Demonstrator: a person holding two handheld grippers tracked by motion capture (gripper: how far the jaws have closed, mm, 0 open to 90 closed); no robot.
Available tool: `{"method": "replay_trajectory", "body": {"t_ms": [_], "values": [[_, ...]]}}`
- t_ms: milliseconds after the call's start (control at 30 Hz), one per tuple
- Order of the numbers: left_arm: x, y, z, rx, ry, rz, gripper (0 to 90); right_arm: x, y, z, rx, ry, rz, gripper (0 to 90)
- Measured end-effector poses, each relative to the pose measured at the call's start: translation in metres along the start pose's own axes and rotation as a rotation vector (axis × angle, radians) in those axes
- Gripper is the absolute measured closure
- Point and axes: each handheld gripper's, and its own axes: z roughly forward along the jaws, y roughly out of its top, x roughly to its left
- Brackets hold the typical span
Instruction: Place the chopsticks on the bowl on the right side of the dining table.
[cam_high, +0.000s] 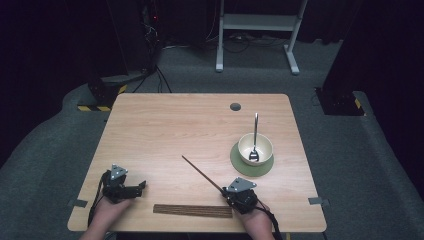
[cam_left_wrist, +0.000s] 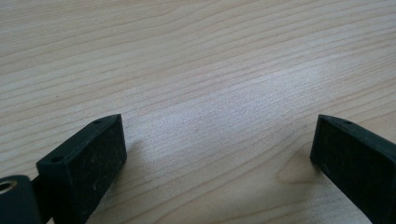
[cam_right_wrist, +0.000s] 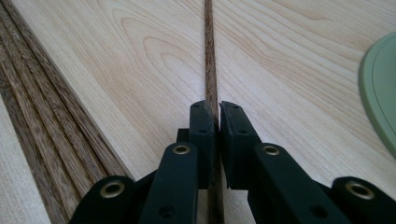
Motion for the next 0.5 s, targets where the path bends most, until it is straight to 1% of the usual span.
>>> {"method": "replay_trajectory", "body": {"t_ms": [100,167,267,300,367,500], "values": [[0.000,0.000,0.000,0.000,-0.001,0.001,3.5,0.001,0.003,-0.003,-0.012,-0.005,-0.014,84.1],[0.000,0.000,0.000,0.000,-0.001,0.002,3.5,0.002,0.007,-0.010,-0.044,-0.017,-0.024,84.1],[0.000,0.000,0.000,0.000,-0.001,0.001,3.5,0.001,0.010,-0.018,-0.069,-0.039,-0.032,84.2],[0.000,0.000,0.000,0.000,-0.001,0.001,3.5,0.001,0.010,-0.018,-0.069,-0.039,-0.032,84.2],[0.000,0.000,0.000,0.000,-0.001,0.002,3.5,-0.001,0.010,-0.025,-0.093,-0.047,-0.028,84.2],[0.000,0.000,0.000,0.000,-0.001,0.002,3.5,-0.004,0.011,-0.031,-0.112,-0.056,-0.019,84.1]]}}
